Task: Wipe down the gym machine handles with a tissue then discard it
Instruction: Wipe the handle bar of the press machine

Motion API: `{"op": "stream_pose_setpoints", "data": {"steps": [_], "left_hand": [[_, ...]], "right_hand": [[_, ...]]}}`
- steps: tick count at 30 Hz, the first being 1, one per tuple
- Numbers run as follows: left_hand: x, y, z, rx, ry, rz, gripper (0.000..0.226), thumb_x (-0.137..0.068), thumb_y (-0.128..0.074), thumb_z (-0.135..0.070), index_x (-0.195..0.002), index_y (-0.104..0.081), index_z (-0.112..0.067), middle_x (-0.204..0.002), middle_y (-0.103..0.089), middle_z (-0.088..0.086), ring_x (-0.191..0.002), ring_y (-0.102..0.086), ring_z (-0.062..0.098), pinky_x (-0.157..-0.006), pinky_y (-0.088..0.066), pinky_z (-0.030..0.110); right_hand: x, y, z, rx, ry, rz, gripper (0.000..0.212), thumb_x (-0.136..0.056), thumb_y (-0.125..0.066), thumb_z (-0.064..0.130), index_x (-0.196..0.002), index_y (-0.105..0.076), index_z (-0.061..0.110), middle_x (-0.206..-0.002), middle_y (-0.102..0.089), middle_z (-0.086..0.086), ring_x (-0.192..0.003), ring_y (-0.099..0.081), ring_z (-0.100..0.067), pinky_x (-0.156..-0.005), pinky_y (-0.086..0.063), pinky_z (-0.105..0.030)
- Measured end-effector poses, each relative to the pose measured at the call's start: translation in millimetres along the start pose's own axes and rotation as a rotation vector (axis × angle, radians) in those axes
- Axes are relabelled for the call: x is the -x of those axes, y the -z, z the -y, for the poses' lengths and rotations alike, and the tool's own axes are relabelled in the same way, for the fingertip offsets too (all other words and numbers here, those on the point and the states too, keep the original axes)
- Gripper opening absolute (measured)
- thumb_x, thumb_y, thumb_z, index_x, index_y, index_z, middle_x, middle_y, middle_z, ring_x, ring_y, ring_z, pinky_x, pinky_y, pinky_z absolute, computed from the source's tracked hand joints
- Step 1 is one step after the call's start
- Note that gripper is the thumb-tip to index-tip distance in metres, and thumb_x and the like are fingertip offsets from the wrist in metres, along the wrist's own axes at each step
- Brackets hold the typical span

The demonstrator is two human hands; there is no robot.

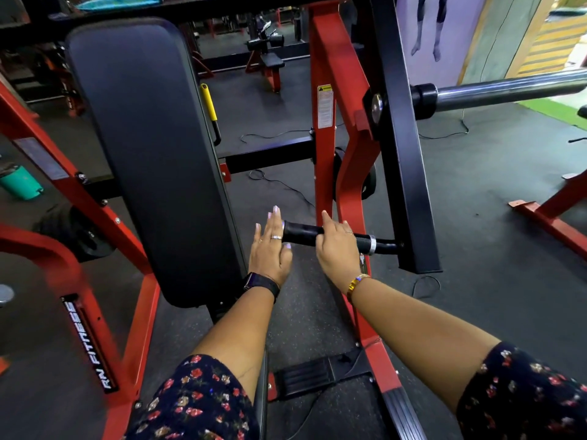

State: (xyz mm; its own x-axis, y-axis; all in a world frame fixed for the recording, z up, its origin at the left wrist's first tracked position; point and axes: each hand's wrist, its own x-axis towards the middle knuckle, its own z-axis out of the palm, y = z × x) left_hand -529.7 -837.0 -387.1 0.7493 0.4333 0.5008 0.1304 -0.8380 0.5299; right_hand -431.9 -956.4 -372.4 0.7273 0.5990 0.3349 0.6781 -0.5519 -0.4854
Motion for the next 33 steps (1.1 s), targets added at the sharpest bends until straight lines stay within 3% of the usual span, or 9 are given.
{"op": "stream_pose_setpoints", "data": {"steps": [3,5,10,15,20,24,27,31,33], "left_hand": [[-12.8,4.2,-17.2,0.475,0.362,-0.111,0.062,-0.09,-0.029,-0.028,-0.152,-0.024,-0.021,-0.138,-0.046,-0.008,-0.128,-0.04,0.002,-0.111,-0.026,0.024],[-30.0,8.8,-30.3,0.875,0.67,-0.248,0.046,-0.098,-0.028,-0.021,-0.14,-0.046,-0.025,-0.133,-0.058,0.008,-0.12,-0.054,0.017,-0.104,-0.036,0.026],[-40.6,25.8,-26.5,1.376,1.04,-0.351,0.048,-0.101,-0.024,-0.029,-0.145,-0.038,-0.015,-0.111,-0.065,0.021,-0.084,-0.063,0.023,-0.077,-0.049,0.033],[-36.9,30.1,-17.3,1.566,1.089,-0.401,0.056,-0.097,-0.027,-0.043,-0.146,-0.034,-0.017,-0.099,-0.065,0.02,-0.103,-0.063,0.034,-0.095,-0.047,0.043],[-34.1,33.0,-12.5,1.619,1.115,-0.349,0.037,-0.095,-0.028,-0.049,-0.106,-0.043,-0.017,-0.111,-0.062,0.016,-0.077,-0.063,0.025,-0.06,-0.046,0.03],[-34.3,33.4,-8.5,1.663,1.09,-0.284,0.047,-0.095,-0.024,-0.053,-0.122,-0.039,-0.018,-0.135,-0.053,0.02,-0.097,-0.062,0.029,-0.081,-0.048,0.033],[-34.0,33.3,-11.6,1.675,1.094,-0.305,0.059,-0.097,-0.023,-0.051,-0.148,-0.023,-0.02,-0.119,-0.059,0.025,-0.105,-0.059,0.033,-0.094,-0.043,0.038],[-32.9,32.1,-13.0,1.638,1.12,-0.338,0.061,-0.097,-0.026,-0.05,-0.147,-0.03,-0.016,-0.097,-0.062,0.015,-0.081,-0.062,0.023,-0.071,-0.048,0.031],[-33.7,32.9,-9.6,1.61,1.132,-0.342,0.043,-0.096,-0.029,-0.05,-0.123,-0.049,-0.023,-0.1,-0.063,0.013,-0.074,-0.062,0.021,-0.061,-0.048,0.028]], "right_hand": [[-15.1,2.3,28.1,-0.203,-0.076,0.043,0.048,-0.097,-0.038,0.011,-0.144,-0.036,0.001,-0.125,-0.058,-0.022,-0.118,-0.051,-0.035,-0.104,-0.033,-0.037],[-19.2,1.8,44.1,-0.355,-0.04,0.088,0.048,-0.098,-0.038,0.009,-0.145,-0.035,0.003,-0.133,-0.053,-0.02,-0.124,-0.048,-0.033,-0.104,-0.035,-0.037],[-5.6,-7.5,54.6,-0.379,0.164,0.149,0.052,-0.095,-0.041,0.006,-0.147,-0.033,0.007,-0.144,-0.045,-0.014,-0.138,-0.034,-0.03,-0.115,-0.025,-0.038],[-13.7,-8.5,52.9,-0.123,0.381,0.155,0.065,-0.086,-0.052,0.008,-0.147,-0.029,0.003,-0.137,-0.049,-0.013,-0.129,-0.043,-0.027,-0.118,-0.015,-0.031],[-41.5,-0.9,70.2,0.155,0.504,0.356,0.068,-0.084,-0.05,0.013,-0.147,-0.026,0.005,-0.117,-0.06,-0.019,-0.117,-0.05,-0.035,-0.112,-0.029,-0.039],[-34.6,-5.1,58.7,0.32,0.855,0.268,0.059,-0.084,-0.055,0.002,-0.14,-0.038,0.001,-0.103,-0.066,-0.014,-0.102,-0.059,-0.031,-0.109,-0.036,-0.039],[-25.7,-6.6,35.3,0.285,0.977,0.076,0.052,-0.084,-0.045,-0.001,-0.136,-0.046,0.0,-0.109,-0.066,-0.013,-0.106,-0.059,-0.03,-0.109,-0.038,-0.04],[-25.6,-7.5,49.9,0.306,0.799,0.093,0.05,-0.087,-0.027,0.012,-0.129,-0.052,-0.002,-0.11,-0.066,-0.015,-0.11,-0.058,-0.032,-0.111,-0.035,-0.041],[-28.2,-7.0,69.6,0.405,0.615,0.213,0.049,-0.092,-0.031,0.014,-0.138,-0.038,-0.003,-0.114,-0.064,-0.016,-0.116,-0.053,-0.031,-0.115,-0.026,-0.039]]}}
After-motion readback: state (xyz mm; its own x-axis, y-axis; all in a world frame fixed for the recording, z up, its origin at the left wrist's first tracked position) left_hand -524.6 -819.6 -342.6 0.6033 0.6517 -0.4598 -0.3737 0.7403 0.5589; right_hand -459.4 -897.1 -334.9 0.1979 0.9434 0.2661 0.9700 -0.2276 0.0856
